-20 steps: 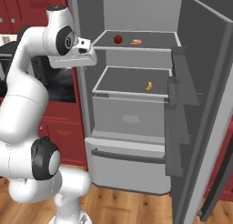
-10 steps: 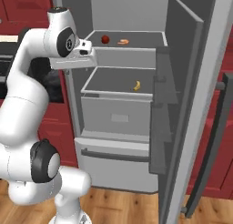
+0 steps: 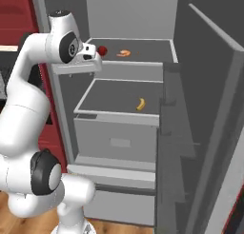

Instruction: Open the fridge, remove the banana, bell pepper, and shrimp, and place them on any counter.

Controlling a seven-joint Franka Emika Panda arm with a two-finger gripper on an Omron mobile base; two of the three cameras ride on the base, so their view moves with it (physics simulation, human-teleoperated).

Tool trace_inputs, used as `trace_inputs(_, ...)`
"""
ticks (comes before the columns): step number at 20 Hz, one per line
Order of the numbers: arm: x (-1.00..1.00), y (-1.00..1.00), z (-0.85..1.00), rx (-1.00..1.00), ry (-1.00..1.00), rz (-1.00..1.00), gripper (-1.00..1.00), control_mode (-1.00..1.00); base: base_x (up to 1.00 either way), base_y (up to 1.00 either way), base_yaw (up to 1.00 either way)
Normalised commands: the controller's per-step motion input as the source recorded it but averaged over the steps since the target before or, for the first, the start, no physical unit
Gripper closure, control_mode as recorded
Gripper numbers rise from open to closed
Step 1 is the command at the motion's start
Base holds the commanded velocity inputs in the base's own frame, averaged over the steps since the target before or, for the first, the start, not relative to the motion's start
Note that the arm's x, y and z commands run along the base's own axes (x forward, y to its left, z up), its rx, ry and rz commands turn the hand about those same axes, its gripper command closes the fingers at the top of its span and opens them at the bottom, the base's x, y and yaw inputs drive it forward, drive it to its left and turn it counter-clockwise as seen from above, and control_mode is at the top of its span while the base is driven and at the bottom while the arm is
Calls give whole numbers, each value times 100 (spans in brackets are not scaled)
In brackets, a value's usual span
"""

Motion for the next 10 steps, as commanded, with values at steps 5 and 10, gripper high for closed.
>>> trace_inputs(5,0,0,0,0,0,0,-100,100,71,-18,-4)
trace_inputs(10,0,0,0,0,0,0,-100,100,66,-16,-2)
